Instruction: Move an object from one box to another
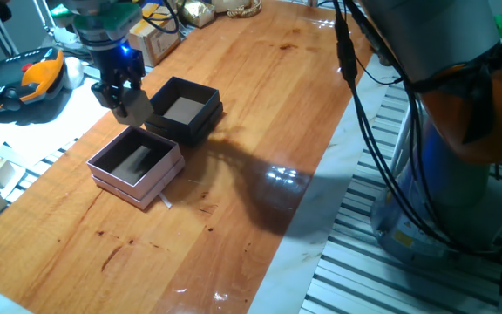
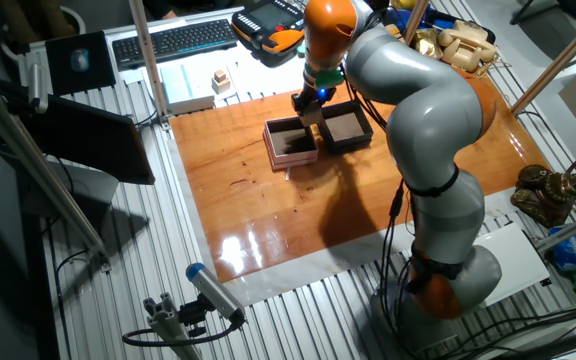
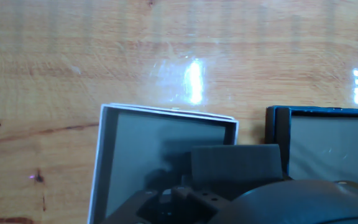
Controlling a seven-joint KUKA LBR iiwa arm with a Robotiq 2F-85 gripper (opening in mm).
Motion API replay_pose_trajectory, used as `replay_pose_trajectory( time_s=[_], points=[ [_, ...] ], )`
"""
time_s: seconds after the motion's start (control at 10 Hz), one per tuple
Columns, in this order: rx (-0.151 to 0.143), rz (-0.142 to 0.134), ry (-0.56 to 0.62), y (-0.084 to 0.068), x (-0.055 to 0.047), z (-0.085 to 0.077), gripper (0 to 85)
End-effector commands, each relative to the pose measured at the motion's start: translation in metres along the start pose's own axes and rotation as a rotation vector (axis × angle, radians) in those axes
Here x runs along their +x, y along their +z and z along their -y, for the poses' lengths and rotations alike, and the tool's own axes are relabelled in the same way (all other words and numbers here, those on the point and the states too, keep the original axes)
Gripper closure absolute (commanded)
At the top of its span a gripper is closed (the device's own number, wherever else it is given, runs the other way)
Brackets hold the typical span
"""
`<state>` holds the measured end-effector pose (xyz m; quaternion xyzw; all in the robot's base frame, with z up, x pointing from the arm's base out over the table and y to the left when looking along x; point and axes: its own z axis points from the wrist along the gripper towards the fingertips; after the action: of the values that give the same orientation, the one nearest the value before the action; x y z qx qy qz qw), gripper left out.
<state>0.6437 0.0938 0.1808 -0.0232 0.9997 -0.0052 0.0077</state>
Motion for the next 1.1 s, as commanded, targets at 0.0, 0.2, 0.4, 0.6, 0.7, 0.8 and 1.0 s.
replay_pose_trajectory(
  time_s=[0.0, 0.2, 0.4, 0.6, 0.7, 0.8, 1.0],
  points=[
    [-0.002, 0.003, 0.021, 0.0, 0.0, 0.0, 85.0],
    [-0.001, -0.014, 0.072, 0.0, 0.0, 0.0, 85.0],
    [-0.002, -0.006, 0.086, 0.0, 0.0, 0.0, 85.0],
    [-0.007, 0.0, 0.037, 0.0, 0.0, 0.0, 85.0],
    [0.026, 0.005, -0.031, 0.0, 0.0, 0.0, 85.0],
    [0.001, 0.0, -0.049, -0.003, -0.004, 0.007, 85.0],
    [-0.006, -0.004, -0.029, -0.004, -0.01, 0.021, 85.0]
  ],
)
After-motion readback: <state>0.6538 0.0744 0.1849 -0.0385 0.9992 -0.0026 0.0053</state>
